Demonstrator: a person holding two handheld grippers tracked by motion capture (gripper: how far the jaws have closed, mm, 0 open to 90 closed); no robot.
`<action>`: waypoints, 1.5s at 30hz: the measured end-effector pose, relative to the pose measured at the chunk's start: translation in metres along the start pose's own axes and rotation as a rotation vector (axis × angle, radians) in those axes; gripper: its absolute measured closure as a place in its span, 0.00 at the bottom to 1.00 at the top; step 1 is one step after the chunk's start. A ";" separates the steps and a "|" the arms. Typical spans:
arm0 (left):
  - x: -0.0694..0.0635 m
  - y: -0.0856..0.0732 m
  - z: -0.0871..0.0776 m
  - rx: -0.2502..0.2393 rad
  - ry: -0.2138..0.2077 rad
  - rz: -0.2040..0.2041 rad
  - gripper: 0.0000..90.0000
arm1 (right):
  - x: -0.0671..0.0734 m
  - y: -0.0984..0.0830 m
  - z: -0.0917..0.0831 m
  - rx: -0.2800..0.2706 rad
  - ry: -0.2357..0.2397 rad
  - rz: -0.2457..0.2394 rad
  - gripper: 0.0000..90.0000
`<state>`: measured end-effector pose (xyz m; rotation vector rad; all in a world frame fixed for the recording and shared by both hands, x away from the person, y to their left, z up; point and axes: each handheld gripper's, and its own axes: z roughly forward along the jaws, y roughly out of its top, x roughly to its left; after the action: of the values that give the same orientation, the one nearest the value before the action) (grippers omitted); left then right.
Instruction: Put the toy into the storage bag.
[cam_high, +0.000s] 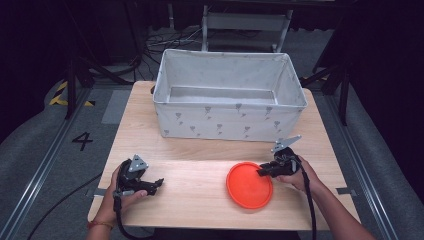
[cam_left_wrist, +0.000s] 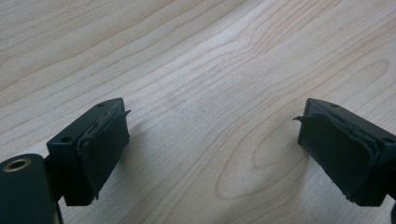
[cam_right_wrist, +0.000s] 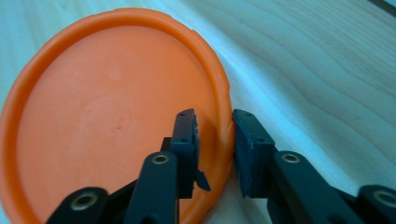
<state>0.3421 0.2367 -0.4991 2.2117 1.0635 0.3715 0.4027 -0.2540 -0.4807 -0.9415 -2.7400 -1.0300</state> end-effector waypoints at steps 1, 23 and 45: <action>0.000 0.000 0.000 0.000 0.000 0.000 0.10 | 0.001 0.000 -0.002 -0.003 0.009 -0.007 0.83; -0.001 0.000 0.000 0.003 0.001 -0.009 0.10 | 0.055 0.014 -0.054 -0.037 -0.044 -0.301 0.92; -0.001 0.000 0.000 0.003 0.004 -0.009 0.10 | 0.066 0.038 -0.107 0.009 -0.253 -0.372 0.92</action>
<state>0.3420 0.2357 -0.4990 2.2088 1.0762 0.3711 0.3554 -0.2633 -0.3590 -0.6082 -3.2142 -1.0030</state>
